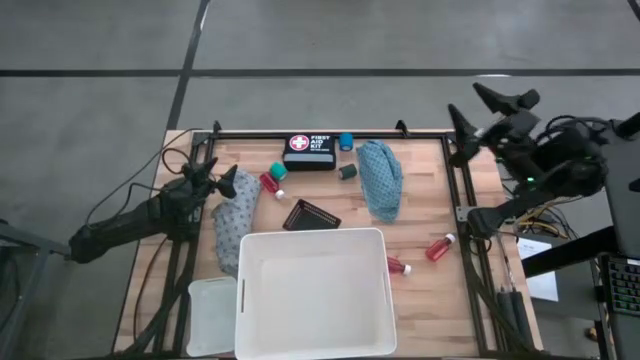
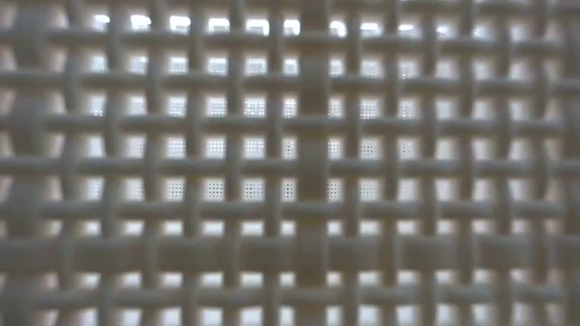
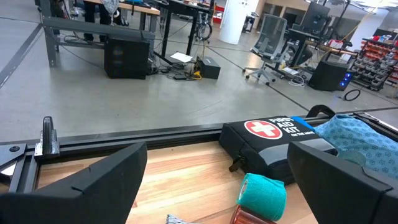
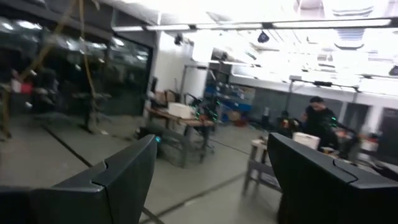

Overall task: Pick & Place Medicine items
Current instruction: Put the black bandage into the black bin

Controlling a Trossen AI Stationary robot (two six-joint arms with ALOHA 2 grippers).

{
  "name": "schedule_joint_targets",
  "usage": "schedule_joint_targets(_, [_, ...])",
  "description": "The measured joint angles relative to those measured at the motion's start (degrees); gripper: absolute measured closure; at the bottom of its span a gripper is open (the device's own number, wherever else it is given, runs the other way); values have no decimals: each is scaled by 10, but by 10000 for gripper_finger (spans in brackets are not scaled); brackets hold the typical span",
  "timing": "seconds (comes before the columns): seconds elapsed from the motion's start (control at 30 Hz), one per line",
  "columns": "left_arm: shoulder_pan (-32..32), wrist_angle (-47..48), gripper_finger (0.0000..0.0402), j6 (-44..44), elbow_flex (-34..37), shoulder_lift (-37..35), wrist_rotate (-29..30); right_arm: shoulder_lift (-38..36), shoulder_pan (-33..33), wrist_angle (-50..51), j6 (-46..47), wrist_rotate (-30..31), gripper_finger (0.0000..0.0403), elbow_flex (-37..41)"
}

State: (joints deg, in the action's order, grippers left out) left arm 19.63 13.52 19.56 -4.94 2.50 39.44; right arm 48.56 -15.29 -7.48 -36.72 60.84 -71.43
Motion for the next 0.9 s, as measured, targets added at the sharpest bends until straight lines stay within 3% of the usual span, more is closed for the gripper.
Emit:
schedule_joint_targets(0.27, [0,0,9,0,0,0,0,86,170,235,199,-118,101,-37])
schedule_joint_targets(0.43, [0,0,9,0,0,0,0,137,286,374,319,-294,101,-84])
schedule_joint_targets(0.53, [0,0,9,0,0,0,0,170,344,405,331,-382,101,-90])
schedule_joint_targets(0.77, [0,0,9,0,0,0,0,235,435,441,354,-468,101,-84])
schedule_joint_targets(0.9, [0,0,9,0,0,0,0,267,464,432,304,-547,101,-82])
